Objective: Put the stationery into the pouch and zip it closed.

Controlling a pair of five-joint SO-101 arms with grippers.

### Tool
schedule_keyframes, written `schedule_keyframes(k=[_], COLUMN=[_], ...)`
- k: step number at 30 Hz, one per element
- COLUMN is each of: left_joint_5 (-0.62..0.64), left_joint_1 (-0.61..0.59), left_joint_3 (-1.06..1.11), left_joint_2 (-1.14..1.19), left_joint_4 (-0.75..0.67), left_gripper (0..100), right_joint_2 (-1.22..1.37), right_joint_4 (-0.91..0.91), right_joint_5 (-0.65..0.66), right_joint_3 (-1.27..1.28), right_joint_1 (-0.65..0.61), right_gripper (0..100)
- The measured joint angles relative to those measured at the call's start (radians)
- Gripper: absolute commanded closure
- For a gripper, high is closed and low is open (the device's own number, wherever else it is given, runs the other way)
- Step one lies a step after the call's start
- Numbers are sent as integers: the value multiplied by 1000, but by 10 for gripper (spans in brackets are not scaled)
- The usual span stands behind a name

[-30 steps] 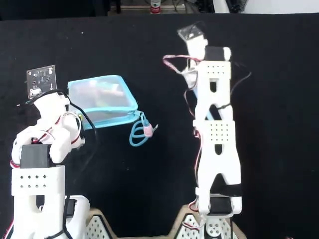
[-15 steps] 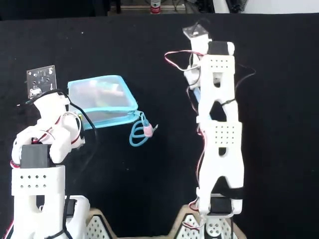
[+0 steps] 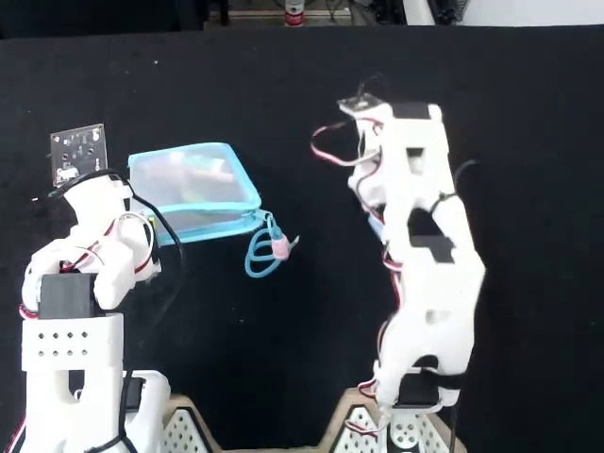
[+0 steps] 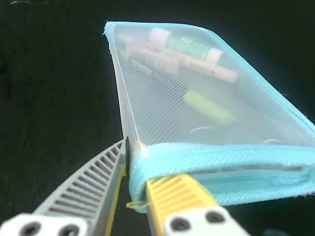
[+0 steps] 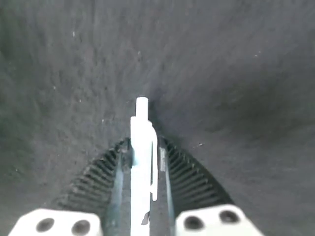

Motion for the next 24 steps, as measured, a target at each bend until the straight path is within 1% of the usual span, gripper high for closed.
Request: schedule_keyframes(k=[4, 7, 10, 12, 13, 17, 24], left_joint_5=[0, 0, 0, 0, 0, 0, 0], left_joint_1=[0, 0, 0, 0, 0, 0, 0], left_joint_3=[12, 12, 12, 12, 12, 12, 12], left_joint_2=[0, 0, 0, 0, 0, 0, 0], left_joint_4=[0, 0, 0, 0, 0, 0, 0], left_gripper=[971, 971, 971, 971, 971, 971, 971], right_joint_2=[-175, -304, -381, -391, -391, -393, -393], right_joint_4=[-178, -258, -293, -298, -298, -298, -298], right_joint_5=[32, 61, 107, 124, 132, 138, 153], right_joint_3=[296, 486, 608, 628, 628, 628, 631], right_joint_1=[0, 0, -2, -5, -6, -6, -15], right_gripper=[987, 977, 887, 835, 831, 854, 854])
